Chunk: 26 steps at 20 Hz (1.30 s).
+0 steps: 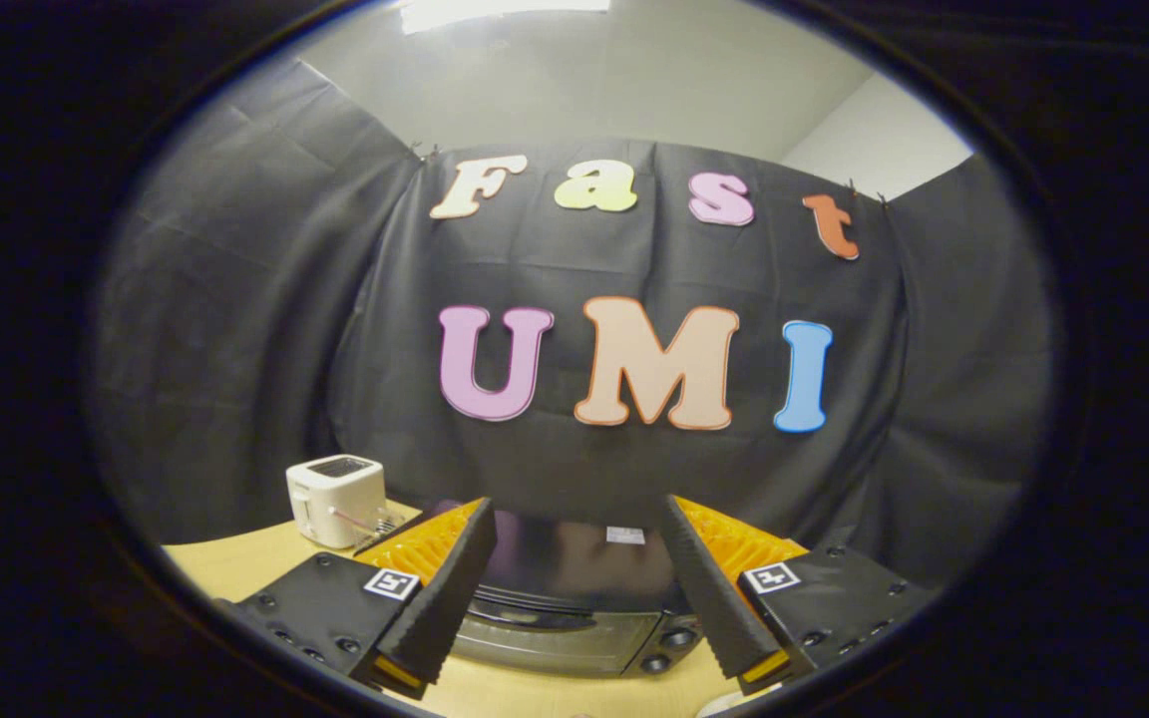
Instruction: Open the toaster oven, put the food inside, and close the toaster oven door.
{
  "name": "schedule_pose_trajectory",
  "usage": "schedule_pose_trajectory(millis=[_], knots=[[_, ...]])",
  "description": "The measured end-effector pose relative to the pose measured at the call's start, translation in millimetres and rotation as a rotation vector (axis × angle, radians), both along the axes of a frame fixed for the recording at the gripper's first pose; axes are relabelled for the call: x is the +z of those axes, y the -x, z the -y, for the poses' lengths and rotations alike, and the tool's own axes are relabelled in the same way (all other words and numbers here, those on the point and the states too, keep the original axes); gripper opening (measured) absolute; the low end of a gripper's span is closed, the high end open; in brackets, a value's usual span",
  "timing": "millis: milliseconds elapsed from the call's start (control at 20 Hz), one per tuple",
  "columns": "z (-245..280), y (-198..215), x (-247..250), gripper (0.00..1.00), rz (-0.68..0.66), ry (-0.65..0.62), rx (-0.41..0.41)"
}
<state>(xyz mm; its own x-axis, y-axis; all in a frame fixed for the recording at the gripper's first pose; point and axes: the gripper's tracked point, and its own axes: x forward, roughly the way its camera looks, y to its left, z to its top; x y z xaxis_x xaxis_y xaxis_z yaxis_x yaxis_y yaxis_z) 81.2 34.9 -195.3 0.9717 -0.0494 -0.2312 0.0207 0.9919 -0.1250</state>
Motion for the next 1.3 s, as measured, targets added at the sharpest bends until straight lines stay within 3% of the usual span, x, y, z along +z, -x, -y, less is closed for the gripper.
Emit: schedule_pose_trajectory(millis=[650,1300], knots=[[-31.5,-28.2,-117.1,1.0,-0.162,-0.033,-0.021],[-31.0,-0.6,-120.0,1.0,-0.178,-0.128,-0.009]])
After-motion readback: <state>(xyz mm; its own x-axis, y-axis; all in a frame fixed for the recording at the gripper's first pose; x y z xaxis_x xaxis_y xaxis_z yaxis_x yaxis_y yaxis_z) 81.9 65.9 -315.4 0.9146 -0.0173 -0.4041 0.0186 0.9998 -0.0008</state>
